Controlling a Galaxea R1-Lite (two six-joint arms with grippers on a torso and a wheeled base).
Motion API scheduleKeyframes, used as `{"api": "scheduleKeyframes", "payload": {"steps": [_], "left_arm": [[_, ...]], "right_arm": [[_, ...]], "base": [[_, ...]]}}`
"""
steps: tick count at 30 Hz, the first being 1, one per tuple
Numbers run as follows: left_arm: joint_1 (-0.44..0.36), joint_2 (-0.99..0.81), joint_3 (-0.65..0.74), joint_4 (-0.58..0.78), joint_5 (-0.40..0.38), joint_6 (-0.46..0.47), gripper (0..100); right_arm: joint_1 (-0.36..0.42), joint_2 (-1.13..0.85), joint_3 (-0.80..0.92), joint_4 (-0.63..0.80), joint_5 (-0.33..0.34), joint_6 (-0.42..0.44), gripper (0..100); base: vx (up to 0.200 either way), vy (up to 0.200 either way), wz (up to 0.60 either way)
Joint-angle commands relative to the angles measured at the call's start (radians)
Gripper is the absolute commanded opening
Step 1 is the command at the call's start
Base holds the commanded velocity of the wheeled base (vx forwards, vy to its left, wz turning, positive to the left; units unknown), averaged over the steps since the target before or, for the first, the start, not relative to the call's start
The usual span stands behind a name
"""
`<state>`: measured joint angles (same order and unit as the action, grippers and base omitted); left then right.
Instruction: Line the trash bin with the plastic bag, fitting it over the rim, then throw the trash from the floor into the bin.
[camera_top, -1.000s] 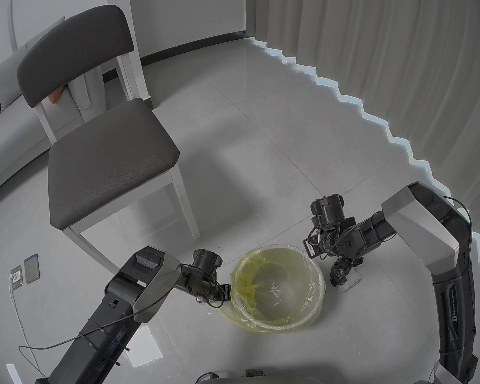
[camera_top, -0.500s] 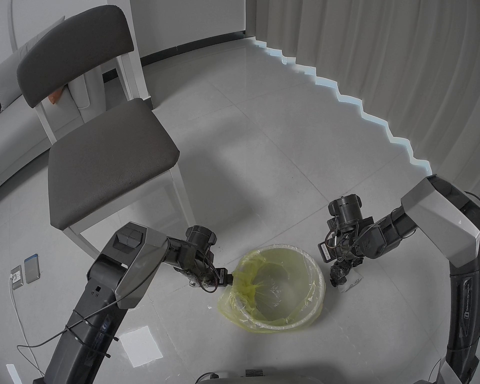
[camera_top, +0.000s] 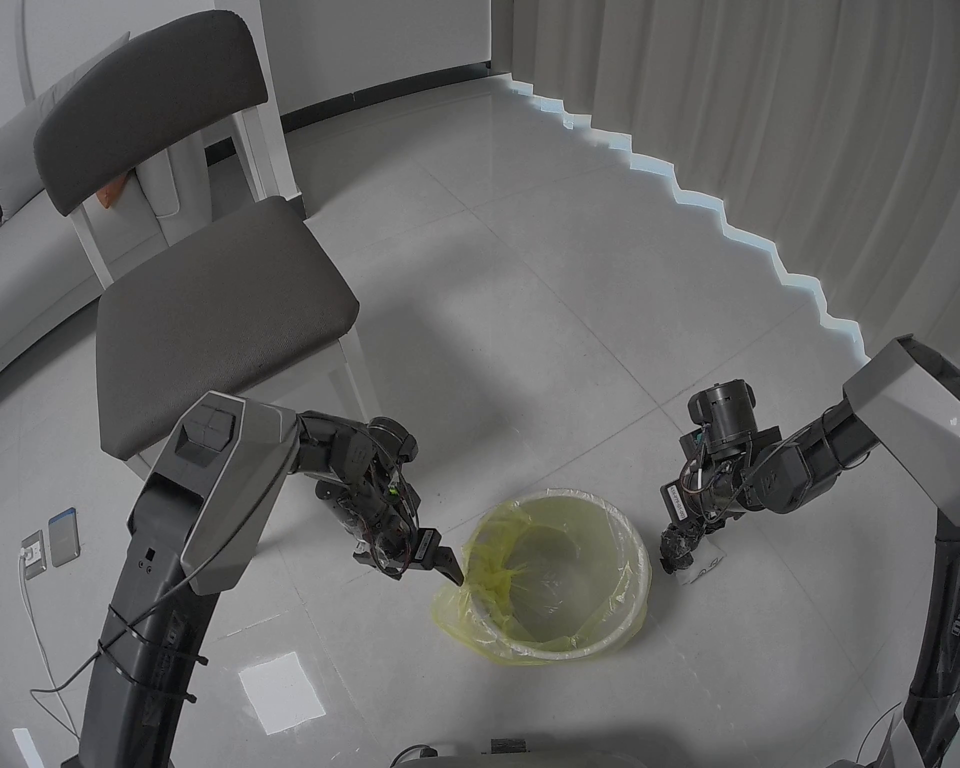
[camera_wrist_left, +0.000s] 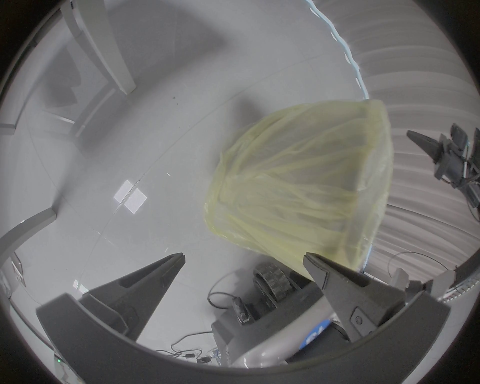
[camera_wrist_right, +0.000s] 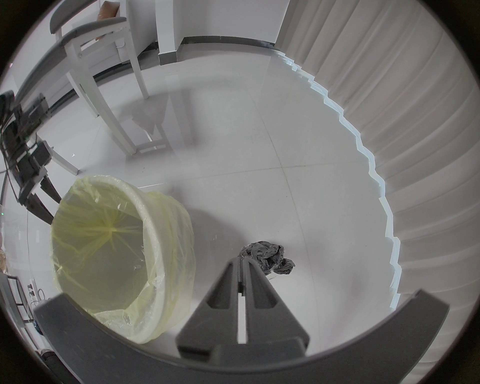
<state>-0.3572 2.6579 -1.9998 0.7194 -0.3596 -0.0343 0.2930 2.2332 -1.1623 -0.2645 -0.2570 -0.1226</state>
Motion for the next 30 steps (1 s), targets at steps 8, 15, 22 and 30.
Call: {"api": "scheduleKeyframes", "payload": {"steps": [8,15,22,30], "left_arm": [[0.012,-0.23,0.0,0.0,-0.058,0.016,100],[0.035,-0.441,0.0,-0.038,-0.121,0.054,100],[0.004,-0.707,0.0,-0.012,-0.11,-0.003,100],[-0.051,-0.901,0.0,0.238,-0.078,-0.056,100]], "right_arm": [[-0.014,-0.072,0.03,0.008,0.007,-0.022,0],[-0.014,-0.122,0.067,0.01,0.007,-0.022,0],[-0.003,-0.242,0.151,0.01,0.005,-0.02,0],[0.011,-0.388,0.296,0.011,0.004,-0.016,0]], "base": [[0.0,0.0,0.0],[0.0,0.0,0.0],[0.0,0.0,0.0],[0.0,0.0,0.0]]}}
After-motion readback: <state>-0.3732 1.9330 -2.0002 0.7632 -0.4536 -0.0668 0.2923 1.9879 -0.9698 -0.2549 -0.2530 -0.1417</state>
